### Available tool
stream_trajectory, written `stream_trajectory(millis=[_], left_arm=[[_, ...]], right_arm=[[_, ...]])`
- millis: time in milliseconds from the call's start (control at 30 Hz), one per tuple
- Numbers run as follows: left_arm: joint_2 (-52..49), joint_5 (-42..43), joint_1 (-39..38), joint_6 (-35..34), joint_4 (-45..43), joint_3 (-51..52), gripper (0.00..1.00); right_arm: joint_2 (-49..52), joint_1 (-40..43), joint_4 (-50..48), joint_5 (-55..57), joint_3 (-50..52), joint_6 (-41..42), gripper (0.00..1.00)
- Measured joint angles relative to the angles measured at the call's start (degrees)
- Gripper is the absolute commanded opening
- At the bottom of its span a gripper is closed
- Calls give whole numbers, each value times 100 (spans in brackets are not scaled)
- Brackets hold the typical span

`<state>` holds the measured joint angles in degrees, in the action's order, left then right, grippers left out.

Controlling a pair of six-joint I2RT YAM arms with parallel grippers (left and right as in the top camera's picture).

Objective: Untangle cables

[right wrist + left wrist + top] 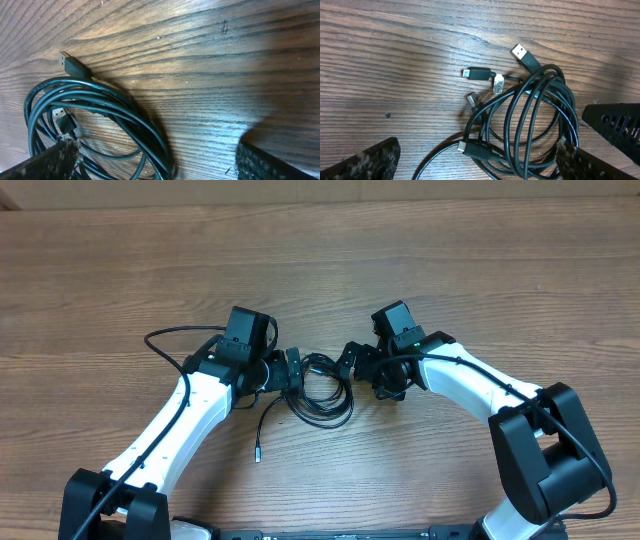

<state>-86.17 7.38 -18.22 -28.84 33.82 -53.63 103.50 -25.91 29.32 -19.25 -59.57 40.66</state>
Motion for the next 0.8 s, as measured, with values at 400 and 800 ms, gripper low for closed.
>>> stream_trajectory(millis=[400,800], left_arm=[[0,0,0,0,2,0,100],[0,0,0,0,0,0,100]], right_arm=[[0,0,-70,0,0,-17,100],[0,-2,-131,76,0,-17,100]])
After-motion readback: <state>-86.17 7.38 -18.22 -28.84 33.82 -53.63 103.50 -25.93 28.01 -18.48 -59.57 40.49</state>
